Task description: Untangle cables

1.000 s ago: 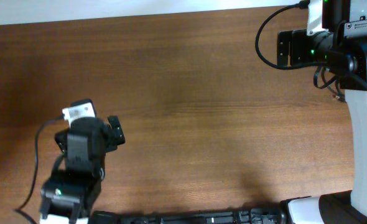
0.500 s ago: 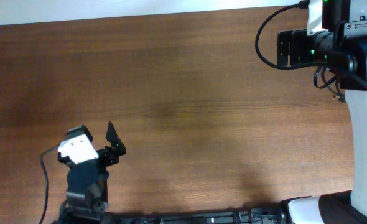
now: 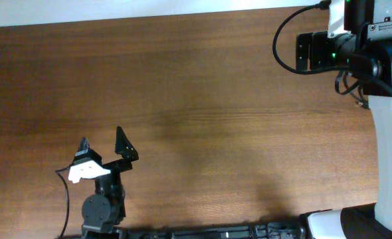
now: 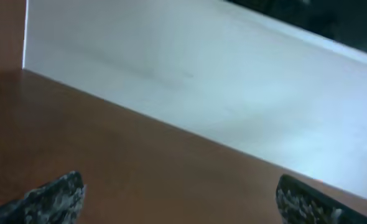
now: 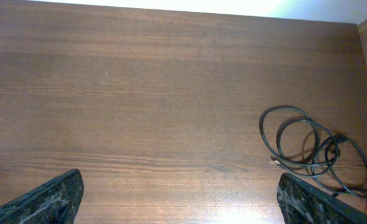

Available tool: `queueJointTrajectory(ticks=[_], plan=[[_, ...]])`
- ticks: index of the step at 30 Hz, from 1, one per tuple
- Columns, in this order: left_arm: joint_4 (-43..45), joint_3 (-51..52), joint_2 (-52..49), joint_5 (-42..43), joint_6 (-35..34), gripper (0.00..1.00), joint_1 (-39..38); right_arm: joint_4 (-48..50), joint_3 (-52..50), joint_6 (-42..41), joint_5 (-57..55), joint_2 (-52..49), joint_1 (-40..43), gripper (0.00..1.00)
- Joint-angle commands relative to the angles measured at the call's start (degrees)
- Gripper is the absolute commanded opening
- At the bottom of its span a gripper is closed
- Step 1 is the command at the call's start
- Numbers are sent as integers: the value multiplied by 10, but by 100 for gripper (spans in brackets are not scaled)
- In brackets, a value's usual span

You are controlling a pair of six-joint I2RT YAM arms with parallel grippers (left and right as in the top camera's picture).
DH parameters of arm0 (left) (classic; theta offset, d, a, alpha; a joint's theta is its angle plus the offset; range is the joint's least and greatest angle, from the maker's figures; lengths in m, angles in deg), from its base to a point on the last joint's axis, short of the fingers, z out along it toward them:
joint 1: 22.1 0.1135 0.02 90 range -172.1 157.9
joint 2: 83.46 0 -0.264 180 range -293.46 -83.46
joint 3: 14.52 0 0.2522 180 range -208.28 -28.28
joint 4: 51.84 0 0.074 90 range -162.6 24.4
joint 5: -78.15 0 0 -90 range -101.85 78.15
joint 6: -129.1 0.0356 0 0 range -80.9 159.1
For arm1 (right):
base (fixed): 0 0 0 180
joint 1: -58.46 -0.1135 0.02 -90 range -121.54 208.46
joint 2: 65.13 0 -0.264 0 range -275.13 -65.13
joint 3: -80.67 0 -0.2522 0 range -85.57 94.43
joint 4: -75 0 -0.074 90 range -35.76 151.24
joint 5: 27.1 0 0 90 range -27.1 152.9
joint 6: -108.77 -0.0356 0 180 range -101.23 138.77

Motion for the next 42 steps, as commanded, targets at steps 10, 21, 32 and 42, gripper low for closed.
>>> queueJointTrajectory(ticks=[10, 21, 32, 42], plan=[[-8, 19, 120, 0, -1, 99, 13, 0, -2, 2, -11, -2, -3, 99], [-177, 19, 121, 20, 10, 99, 104, 0, -2, 2, -11, -2, -3, 99], [-142, 19, 121, 161, 98, 99, 157, 0, -2, 2, -11, -2, -3, 99], [-190, 18, 121, 263, 170, 99, 156, 0, -2, 2, -11, -2, -3, 99]])
